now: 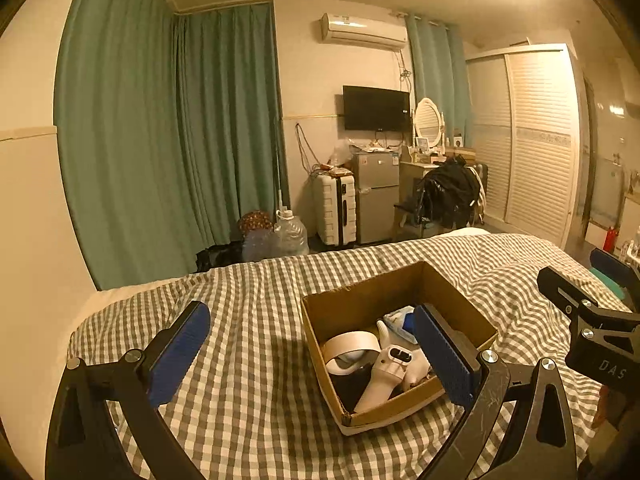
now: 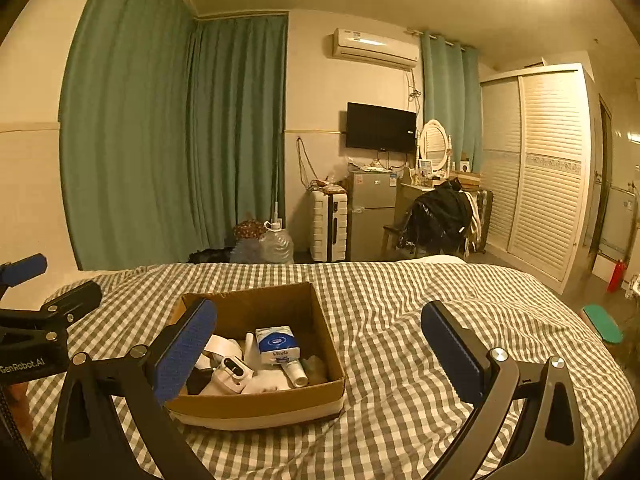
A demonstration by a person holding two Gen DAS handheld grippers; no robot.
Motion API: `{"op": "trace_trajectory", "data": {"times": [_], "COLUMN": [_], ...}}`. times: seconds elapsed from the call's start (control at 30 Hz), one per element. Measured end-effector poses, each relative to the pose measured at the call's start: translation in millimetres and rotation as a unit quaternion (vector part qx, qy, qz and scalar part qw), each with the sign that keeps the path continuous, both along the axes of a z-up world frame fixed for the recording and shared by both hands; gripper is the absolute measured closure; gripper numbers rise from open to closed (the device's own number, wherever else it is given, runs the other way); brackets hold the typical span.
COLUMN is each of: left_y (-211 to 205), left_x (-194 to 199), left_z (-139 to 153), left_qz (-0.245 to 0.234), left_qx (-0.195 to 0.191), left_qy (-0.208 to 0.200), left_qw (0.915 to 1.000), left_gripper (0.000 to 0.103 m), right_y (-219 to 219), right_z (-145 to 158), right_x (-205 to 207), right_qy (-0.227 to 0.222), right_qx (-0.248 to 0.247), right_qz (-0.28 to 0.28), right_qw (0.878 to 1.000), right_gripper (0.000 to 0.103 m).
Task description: Organize objects
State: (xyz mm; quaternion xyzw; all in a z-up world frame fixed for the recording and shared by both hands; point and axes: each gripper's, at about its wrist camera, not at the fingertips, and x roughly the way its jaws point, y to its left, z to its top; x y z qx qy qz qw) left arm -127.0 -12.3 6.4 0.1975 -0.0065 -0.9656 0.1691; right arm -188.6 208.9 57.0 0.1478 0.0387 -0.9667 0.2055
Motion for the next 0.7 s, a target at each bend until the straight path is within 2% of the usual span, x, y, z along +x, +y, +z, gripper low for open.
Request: {"op": "trace_trajectory", "data": {"times": [0.7], "left_y": [1.1], "left_x": [-2.5], "left_z": [-3.9], "left_qz": [-0.004], "left_qx": [-0.002], "left_qy": [-0.013], "left_qw": [0.9999], "left_gripper": [0.0], "right_y": [2.8], "right_z": [-0.1], "right_x": [2.1], "right_qy": [-0.008], "right_qx": [0.003], "right_qz": [-0.009], "right_qw": [1.0], "right_gripper": [0.0]}}
